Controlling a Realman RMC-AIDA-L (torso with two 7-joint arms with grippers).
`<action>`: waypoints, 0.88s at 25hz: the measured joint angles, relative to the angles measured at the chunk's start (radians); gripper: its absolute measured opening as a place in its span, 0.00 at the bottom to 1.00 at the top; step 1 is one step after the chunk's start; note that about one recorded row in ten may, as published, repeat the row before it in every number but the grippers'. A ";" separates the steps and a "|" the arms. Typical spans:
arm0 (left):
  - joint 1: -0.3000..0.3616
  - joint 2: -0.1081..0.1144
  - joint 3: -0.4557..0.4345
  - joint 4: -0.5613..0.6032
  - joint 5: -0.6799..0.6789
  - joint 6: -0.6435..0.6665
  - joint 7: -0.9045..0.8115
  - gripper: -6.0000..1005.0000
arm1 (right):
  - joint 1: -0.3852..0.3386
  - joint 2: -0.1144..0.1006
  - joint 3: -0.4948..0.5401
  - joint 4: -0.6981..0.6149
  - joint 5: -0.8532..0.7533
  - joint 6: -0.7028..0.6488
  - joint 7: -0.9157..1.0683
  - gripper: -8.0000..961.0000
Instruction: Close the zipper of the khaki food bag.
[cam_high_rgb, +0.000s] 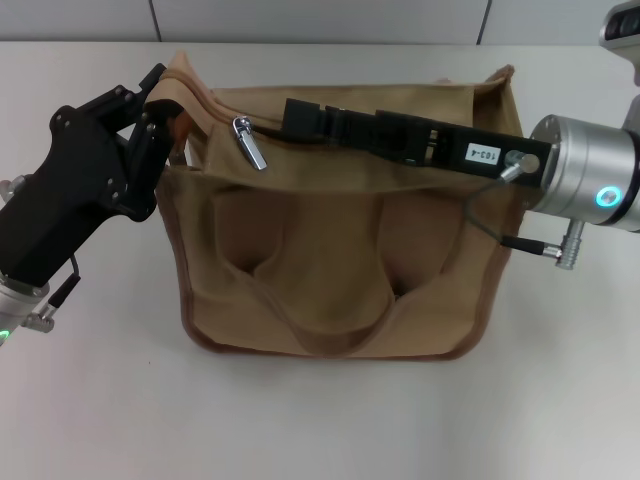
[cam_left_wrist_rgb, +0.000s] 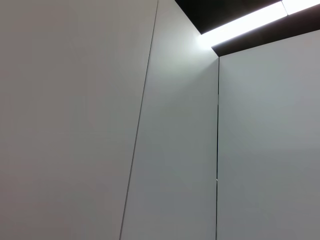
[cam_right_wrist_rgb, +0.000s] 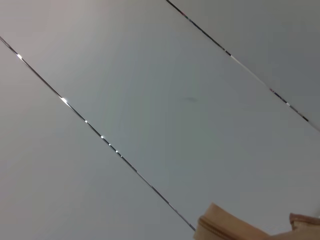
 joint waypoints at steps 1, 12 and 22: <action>-0.002 0.000 0.000 0.000 0.000 0.000 0.000 0.07 | 0.003 0.001 -0.012 0.002 0.000 0.006 -0.001 0.83; -0.034 -0.001 0.001 -0.001 0.001 -0.001 0.001 0.07 | 0.015 0.002 -0.076 0.003 0.004 0.042 0.004 0.80; -0.049 -0.002 0.017 -0.007 0.002 -0.002 -0.005 0.07 | 0.027 0.002 -0.100 0.006 0.006 0.071 0.017 0.75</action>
